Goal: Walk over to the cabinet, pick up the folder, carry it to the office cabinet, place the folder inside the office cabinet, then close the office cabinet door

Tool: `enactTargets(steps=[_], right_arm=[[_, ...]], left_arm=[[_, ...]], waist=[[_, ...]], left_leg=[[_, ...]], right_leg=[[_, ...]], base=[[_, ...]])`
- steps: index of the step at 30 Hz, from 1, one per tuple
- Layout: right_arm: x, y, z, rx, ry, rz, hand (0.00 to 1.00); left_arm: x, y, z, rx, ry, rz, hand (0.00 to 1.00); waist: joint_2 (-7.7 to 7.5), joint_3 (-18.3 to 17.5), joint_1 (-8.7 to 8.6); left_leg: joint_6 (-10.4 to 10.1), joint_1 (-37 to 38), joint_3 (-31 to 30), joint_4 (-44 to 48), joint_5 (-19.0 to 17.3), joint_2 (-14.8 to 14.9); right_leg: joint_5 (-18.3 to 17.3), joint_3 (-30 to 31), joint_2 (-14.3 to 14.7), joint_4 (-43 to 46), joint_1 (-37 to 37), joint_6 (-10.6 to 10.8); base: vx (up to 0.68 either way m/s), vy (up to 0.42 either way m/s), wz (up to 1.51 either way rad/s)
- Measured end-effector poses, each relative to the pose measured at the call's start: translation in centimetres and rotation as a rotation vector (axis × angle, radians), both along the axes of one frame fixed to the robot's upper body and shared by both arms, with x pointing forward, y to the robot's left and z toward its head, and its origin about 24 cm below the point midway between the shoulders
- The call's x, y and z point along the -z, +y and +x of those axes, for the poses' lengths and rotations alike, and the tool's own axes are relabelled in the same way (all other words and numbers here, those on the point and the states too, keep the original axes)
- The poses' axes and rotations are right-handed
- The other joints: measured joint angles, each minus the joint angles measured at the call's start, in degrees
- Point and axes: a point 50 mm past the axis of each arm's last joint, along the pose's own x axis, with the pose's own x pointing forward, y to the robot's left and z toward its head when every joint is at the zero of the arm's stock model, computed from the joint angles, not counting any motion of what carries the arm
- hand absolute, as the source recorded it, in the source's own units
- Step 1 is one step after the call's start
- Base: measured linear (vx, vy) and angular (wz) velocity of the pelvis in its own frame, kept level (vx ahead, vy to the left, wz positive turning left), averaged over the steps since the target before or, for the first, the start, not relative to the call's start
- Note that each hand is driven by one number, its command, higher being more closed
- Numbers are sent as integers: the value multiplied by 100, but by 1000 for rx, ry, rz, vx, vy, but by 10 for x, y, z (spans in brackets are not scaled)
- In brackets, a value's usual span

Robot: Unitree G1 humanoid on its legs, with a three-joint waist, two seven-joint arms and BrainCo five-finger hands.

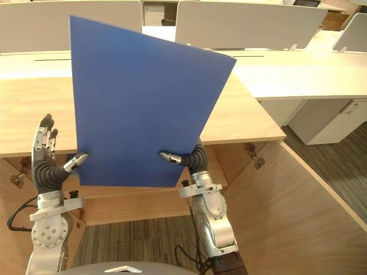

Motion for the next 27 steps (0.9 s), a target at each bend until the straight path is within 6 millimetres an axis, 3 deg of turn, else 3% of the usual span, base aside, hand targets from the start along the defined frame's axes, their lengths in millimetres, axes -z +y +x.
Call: enactTargets(steps=[7,12,27], right_arm=[[-1,-6,1,71,-6,-27,100],[2,-13,-1,152,0,-93,100],[16,-9,-2,177,49,-208,100]], left_arm=[[29,24,-12,-172,137,-88,0],[55,31,-16,-217,259,-128,0],[148,30,-38,-186,709,-249,0]], waist=[[-18,10,41],[-32,22,50],[-87,55,119]], left_leg=[[-1,-27,-63,-2,19,-9],[-2,-105,-184,-2,56,-26],[-5,-123,-204,-2,57,-23]], right_leg=[[-6,-66,-15,14,4,4],[-14,-206,-33,16,-3,6],[-24,-220,-31,13,-11,3]], base=[[-22,-12,5],[-23,-15,12],[-1,-1,1]])
